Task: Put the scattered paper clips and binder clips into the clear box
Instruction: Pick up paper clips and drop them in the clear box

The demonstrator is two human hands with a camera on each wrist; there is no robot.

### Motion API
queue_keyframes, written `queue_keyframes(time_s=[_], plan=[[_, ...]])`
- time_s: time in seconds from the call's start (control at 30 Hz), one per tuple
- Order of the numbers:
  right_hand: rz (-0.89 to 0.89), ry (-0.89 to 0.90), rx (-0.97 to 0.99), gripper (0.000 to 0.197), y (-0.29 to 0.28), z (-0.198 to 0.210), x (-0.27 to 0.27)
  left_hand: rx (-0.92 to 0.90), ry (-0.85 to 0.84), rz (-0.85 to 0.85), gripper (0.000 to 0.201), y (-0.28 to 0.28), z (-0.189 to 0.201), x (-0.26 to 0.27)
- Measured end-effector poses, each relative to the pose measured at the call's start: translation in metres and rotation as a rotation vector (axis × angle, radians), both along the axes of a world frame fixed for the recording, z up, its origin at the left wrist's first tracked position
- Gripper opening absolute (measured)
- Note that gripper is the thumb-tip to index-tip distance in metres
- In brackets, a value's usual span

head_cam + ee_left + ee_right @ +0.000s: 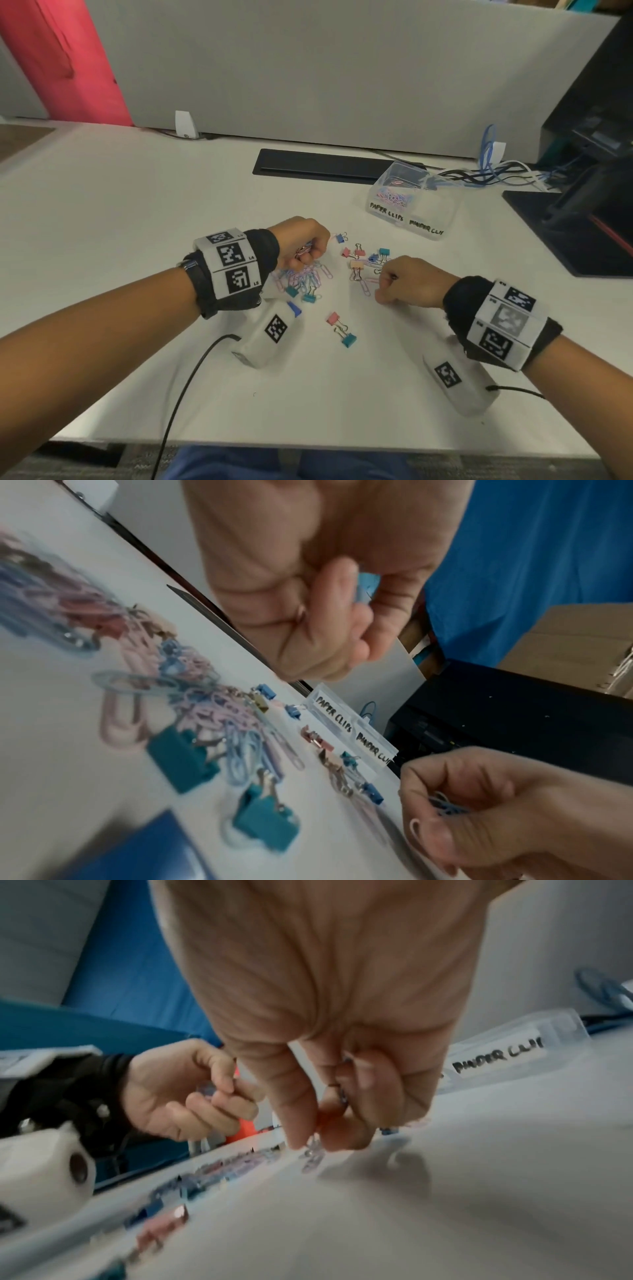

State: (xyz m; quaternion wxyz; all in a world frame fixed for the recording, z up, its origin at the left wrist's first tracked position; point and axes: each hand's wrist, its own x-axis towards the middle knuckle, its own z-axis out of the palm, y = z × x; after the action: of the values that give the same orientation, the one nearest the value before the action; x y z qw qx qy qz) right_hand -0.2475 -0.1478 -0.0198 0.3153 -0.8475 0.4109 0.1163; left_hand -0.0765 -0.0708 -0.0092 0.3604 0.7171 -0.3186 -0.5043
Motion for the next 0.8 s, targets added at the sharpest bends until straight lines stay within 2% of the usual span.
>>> queue_keyframes(time_s=[0.17, 0.23, 0.3, 0.37, 0.47, 0.53, 0.6, 0.7, 0.73, 0.8], plan=[[-0.13, -0.241, 0.188, 0.027, -0.005, 0.004, -0.003, 0.028, 0.069, -0.041, 0.027, -0.001, -0.001, 0.001], [-0.178, -0.337, 0.28, 0.023, -0.008, 0.005, -0.003, 0.047, 0.015, -0.071, 0.027, -0.004, 0.0, 0.002], [-0.241, -0.425, 0.406, 0.024, -0.012, 0.005, -0.003, 0.061, -0.149, -0.167, 0.03, -0.006, 0.002, 0.001], [-0.308, -0.496, 0.534, 0.027, -0.016, 0.006, -0.004, 0.066, -0.397, -0.3, 0.029, -0.008, 0.002, -0.002], [-0.432, -0.583, 0.739, 0.028, -0.021, 0.005, -0.006, 0.07, -0.677, -0.476, 0.013, -0.011, -0.001, -0.004], [-0.507, -0.618, 0.897, 0.027, -0.024, 0.004, -0.007, 0.104, -0.799, -0.569, 0.03, -0.014, -0.005, -0.003], [-0.568, -0.632, 0.997, 0.027, -0.026, 0.003, -0.007, 0.11, -0.884, -0.62, 0.036, -0.017, -0.006, -0.002], [-0.568, -0.592, 0.917, 0.035, -0.026, 0.003, -0.003, 0.092, -0.974, -0.669, 0.029, -0.023, -0.007, -0.004], [-0.536, -0.539, 0.817, 0.038, -0.024, 0.003, -0.001, 0.097, -1.001, -0.684, 0.029, -0.025, -0.008, -0.005], [-0.394, -0.332, 0.47, 0.036, -0.017, 0.003, 0.006, 0.129, -1.035, -0.722, 0.026, -0.029, -0.012, -0.006]])
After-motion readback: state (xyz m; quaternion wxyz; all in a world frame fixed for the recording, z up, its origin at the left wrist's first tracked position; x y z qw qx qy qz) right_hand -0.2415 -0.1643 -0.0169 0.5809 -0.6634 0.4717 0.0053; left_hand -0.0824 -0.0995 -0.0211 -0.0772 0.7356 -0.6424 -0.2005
